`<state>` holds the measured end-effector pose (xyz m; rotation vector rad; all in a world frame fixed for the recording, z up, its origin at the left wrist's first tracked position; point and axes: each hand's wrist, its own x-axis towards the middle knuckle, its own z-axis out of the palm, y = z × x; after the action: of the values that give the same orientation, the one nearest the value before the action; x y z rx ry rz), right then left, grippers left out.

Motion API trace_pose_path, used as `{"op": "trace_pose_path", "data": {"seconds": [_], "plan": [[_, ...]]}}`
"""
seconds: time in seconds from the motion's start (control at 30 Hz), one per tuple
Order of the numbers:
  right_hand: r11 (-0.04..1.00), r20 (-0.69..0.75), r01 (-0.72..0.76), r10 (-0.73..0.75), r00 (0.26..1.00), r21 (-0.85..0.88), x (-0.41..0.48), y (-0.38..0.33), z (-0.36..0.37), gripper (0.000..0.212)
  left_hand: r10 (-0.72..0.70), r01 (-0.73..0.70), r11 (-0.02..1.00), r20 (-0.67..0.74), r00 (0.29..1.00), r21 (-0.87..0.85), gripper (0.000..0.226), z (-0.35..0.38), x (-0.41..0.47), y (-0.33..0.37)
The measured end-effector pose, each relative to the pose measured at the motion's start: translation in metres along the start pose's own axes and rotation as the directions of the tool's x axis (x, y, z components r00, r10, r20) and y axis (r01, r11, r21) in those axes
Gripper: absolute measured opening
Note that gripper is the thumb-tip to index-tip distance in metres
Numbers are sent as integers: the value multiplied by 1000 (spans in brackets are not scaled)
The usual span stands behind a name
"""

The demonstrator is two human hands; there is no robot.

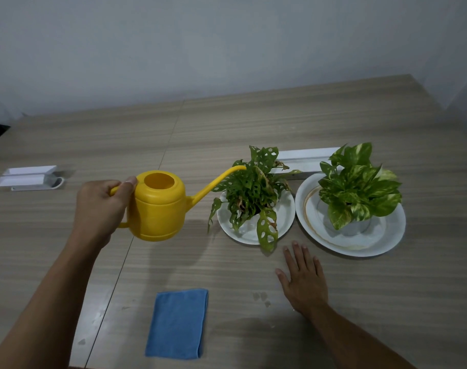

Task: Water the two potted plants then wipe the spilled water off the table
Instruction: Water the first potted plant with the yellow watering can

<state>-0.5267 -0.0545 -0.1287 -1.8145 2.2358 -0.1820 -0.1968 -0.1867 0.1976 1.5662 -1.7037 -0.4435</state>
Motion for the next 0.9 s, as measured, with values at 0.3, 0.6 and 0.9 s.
{"op": "trace_pose_path", "data": {"seconds": [0.3, 0.6, 0.9], "plan": [[1000, -47, 15, -15, 999, 5, 1, 2, 5, 67, -18, 18, 1000, -24, 1000, 7, 77, 5, 14, 4], [1000, -21, 10, -10, 1000, -3, 0, 1, 2, 67, -24, 24, 999, -15, 1000, 34, 77, -10, 10, -10], [1000, -5, 2, -2, 1000, -1, -1, 0, 0, 68, -63, 62, 997, 31, 998, 39, 73, -17, -5, -13]]}}
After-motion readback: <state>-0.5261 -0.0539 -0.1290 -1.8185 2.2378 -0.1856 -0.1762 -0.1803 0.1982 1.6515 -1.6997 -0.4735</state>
